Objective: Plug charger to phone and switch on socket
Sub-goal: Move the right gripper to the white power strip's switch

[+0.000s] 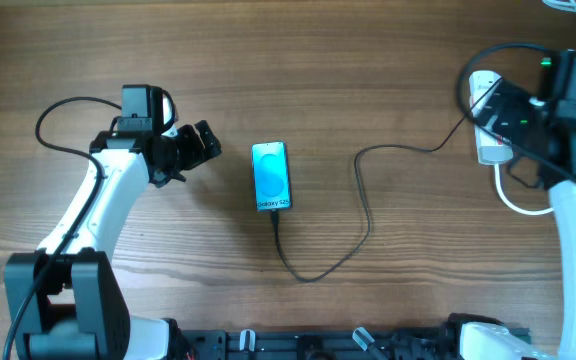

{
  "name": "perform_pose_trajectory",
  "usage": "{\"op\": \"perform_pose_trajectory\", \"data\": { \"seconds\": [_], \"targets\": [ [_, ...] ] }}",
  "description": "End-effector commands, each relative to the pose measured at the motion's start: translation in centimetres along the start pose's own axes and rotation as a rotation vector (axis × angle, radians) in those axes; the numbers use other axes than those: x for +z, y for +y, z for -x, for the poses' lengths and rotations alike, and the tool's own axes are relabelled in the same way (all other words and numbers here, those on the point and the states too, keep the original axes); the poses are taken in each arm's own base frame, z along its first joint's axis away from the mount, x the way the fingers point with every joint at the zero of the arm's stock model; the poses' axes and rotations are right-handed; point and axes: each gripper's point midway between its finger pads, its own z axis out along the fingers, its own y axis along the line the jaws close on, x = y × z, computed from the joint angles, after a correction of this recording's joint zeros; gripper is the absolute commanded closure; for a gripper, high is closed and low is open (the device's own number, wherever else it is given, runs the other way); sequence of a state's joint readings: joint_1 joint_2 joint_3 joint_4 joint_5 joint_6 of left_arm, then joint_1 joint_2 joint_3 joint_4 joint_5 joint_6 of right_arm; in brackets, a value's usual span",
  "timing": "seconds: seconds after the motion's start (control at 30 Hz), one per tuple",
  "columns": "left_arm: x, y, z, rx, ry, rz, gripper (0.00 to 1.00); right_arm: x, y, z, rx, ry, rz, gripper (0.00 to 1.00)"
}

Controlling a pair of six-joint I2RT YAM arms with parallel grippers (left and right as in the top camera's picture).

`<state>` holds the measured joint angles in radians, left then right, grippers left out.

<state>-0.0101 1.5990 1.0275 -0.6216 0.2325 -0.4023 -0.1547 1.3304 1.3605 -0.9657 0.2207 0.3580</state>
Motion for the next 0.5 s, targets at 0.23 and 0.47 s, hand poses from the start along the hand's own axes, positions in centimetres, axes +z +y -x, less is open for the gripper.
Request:
{"op": "perform_pose_trajectory", "data": {
  "seconds": [0.23,0.47],
  "targets": [
    [0.0,0.3,0.3,-0.002,-0.008,0.007,0.00,10.5,-6.0,-0.3,0.200,0.186,-0.085,0.00],
    [0.0,0.3,0.3,-0.002,-0.008,0.006,0.00,15.7,-5.8,0.6,0.195,0.159,-0.084,0.00]
  ]
}}
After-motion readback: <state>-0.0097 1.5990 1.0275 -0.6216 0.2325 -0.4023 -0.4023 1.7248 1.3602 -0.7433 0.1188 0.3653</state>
